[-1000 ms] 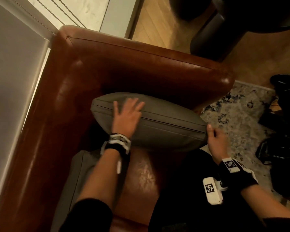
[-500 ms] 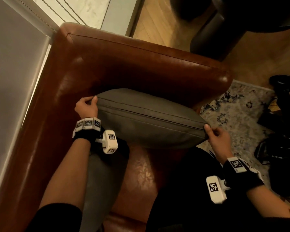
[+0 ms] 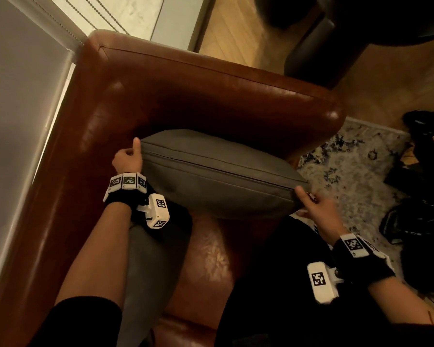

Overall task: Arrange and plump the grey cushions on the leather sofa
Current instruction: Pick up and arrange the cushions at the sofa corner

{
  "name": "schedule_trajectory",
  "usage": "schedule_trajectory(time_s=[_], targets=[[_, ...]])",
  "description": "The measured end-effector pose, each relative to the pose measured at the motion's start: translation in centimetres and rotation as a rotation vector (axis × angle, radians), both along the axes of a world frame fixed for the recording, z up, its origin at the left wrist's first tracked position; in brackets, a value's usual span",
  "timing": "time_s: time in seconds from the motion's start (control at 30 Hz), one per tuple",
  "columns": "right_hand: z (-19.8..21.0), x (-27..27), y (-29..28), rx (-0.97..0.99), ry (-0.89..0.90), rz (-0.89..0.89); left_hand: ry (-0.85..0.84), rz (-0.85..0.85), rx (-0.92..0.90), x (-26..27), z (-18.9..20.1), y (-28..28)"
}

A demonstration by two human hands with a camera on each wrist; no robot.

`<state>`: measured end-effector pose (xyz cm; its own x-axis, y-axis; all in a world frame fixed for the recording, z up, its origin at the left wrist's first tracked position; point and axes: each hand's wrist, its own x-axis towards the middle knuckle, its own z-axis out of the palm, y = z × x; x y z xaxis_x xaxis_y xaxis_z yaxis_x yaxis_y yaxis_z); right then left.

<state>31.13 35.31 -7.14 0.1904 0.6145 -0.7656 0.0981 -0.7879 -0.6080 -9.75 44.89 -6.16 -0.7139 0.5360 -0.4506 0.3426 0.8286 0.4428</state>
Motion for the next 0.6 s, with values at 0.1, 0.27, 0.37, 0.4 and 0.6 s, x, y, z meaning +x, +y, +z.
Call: schedule_trajectory(time_s=[0.1, 0.27, 0.37, 0.4, 0.6], targets=[[-0.2, 0.2, -0.9, -0.039, 0.154, 0.028, 0.022, -0.014, 0.037, 0.0, 0.2, -0.7], [-1.0, 0.7, -0.7, 0.086, -0.022, 0.046, 0.034, 0.035, 0.113, -0.6, 0.4, -0.2], [-1.2, 0.8, -0.4, 0.1, -0.07, 0.113, 0.024, 0.057, 0.101, -0.1, 0.3, -0.1], [-1.3, 1.0, -0.4, 0.095, -0.071, 0.145, 0.03, 0.057, 0.109, 0.0, 0.2, -0.2], [0.9, 1.4, 1.5, 0.034, 0.005, 0.275, -0.003, 0.011, 0.087, 0.0, 1.1, -0.7]])
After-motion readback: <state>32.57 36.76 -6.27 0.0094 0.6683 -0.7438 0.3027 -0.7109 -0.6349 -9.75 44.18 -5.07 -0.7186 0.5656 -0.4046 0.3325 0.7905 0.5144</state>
